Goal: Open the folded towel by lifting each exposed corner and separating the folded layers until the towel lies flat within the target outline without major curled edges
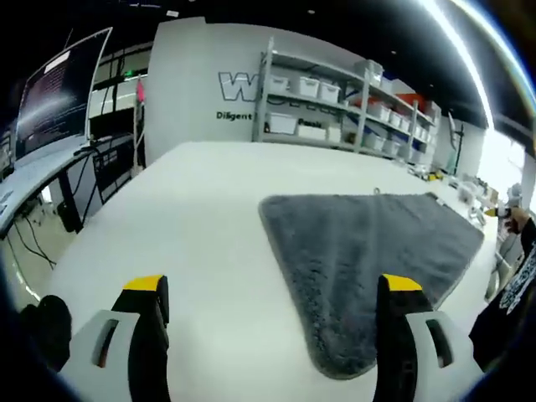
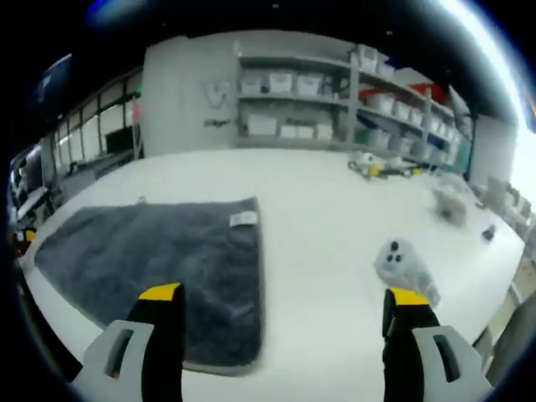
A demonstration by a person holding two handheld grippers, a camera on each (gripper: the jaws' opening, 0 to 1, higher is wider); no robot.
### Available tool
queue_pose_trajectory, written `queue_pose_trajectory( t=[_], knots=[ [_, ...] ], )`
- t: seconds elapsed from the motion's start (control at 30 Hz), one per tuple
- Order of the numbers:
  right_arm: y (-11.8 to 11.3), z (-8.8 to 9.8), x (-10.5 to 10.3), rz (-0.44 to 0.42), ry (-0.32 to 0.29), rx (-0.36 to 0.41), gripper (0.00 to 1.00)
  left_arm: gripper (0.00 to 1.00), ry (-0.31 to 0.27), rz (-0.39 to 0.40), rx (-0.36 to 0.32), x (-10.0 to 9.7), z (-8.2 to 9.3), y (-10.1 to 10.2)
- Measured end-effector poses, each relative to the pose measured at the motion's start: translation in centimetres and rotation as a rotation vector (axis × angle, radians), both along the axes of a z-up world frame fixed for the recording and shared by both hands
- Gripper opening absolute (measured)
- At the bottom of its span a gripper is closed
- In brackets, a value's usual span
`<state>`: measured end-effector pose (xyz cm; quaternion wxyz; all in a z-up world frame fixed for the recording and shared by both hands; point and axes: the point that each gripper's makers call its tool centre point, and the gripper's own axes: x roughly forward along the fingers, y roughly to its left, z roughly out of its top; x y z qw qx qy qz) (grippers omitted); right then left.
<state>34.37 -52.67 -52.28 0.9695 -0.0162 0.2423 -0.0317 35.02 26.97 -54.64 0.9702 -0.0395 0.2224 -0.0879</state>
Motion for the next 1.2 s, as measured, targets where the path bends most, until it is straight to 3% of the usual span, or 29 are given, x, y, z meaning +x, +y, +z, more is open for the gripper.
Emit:
queue_pose_trajectory(
  t=[0.13,0.23,0.33,0.63,0.87,1.2],
  knots=[
    [1.4,2.5,1.7,0.058,-0.068,-0.013,1.00,1.00,-0.037,-0.010,-0.013,1.5,1.7,-0.2],
    [1.7,3.7,2.9,0.067,-0.080,-0.033,1.00,0.97,-0.043,-0.021,-0.040,3.1,2.7,-0.8],
    [2.1,5.1,4.4,0.082,-0.100,-0.057,1.00,0.97,-0.057,-0.035,-0.014,4.7,3.8,-1.2],
    [3.7,6.4,8.3,0.146,-0.094,-0.108,0.99,0.96,-0.033,-0.100,0.039,8.1,4.3,-2.8],
    [4.9,7.9,11.9,0.200,-0.103,-0.143,0.96,0.94,-0.011,-0.147,0.042,10.8,4.8,-3.8],
    [4.5,7.6,15.0,0.217,-0.078,-0.163,0.90,0.87,0.000,-0.166,0.059,13.8,5.5,-3.6]
  ],
)
